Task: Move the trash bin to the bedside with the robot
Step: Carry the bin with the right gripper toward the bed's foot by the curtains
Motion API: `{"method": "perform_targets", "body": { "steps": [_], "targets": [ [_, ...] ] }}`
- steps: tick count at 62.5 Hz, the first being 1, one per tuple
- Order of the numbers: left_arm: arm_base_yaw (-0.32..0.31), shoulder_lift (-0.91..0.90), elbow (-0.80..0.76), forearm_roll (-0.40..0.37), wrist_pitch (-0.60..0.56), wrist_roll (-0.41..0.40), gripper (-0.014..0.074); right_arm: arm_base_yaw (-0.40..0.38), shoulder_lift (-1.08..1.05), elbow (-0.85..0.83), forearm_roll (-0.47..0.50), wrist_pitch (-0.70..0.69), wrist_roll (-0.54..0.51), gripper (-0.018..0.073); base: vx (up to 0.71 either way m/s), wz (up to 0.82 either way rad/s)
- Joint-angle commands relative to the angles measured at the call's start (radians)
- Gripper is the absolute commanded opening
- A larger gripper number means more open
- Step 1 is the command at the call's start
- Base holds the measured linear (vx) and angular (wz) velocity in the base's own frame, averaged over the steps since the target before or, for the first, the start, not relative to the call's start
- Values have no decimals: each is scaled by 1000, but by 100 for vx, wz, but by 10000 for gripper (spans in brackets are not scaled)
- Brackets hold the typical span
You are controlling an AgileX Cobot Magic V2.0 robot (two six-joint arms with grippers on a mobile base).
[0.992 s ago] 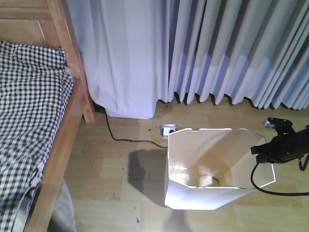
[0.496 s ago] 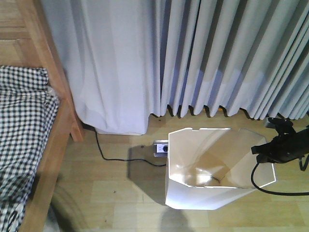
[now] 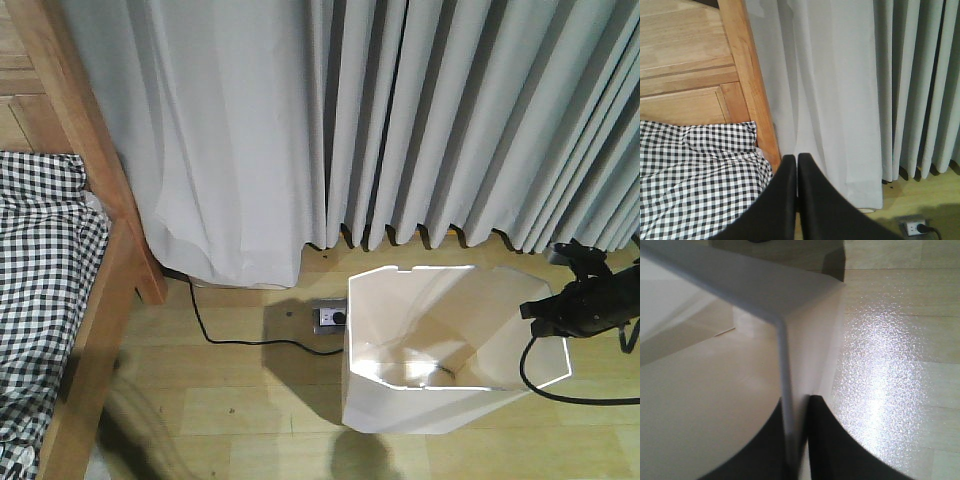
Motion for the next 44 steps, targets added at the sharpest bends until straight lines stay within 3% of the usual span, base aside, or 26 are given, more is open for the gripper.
{"method": "perform_targets", "body": {
  "steps": [1, 29, 44],
  "targets": [
    [-6, -10, 29, -1, -73, -8, -6, -5, -75, -15, 57, 138, 8, -6, 0, 0],
    [-6, -10, 29, -1, -73, -8, -6, -5, -75, -15, 89, 164, 9, -6, 0, 0],
    [-6, -10, 29, -1, -73, -8, -6, 0, -62, -34, 222, 150, -19, -6, 0, 0]
  ]
}}
